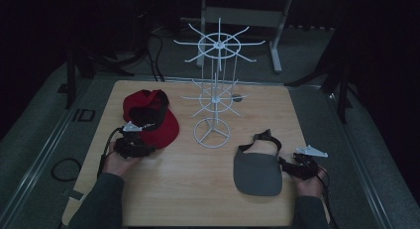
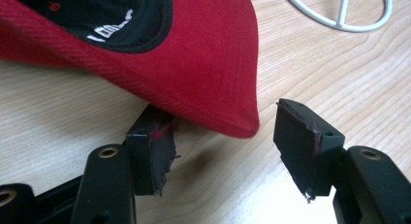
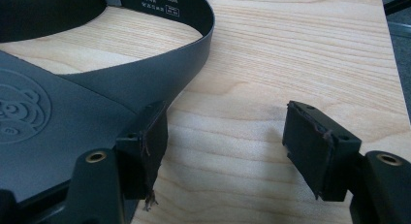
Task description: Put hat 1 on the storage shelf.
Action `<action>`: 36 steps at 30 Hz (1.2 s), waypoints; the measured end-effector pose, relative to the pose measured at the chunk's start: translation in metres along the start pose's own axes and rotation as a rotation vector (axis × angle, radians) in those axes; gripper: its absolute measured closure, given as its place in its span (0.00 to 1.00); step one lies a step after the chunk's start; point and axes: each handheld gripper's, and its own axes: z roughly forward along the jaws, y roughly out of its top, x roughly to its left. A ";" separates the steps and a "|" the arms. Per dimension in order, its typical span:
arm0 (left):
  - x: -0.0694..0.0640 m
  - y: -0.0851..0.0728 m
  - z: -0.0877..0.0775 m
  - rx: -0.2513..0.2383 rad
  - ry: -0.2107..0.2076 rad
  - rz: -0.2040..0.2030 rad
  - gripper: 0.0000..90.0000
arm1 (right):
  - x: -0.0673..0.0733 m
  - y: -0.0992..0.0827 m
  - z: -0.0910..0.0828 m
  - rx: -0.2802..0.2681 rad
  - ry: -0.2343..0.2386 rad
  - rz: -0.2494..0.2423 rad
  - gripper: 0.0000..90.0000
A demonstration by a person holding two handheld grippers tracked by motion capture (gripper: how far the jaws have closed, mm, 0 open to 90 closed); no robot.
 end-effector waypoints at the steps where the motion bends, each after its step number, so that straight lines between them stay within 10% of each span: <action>1: 0.000 0.000 0.001 0.000 0.001 -0.002 0.45 | 0.000 0.000 0.000 0.000 0.000 0.000 0.36; 36: 0.007 0.002 0.020 0.002 0.018 -0.080 0.61 | 0.000 0.000 0.000 0.002 0.003 -0.002 0.35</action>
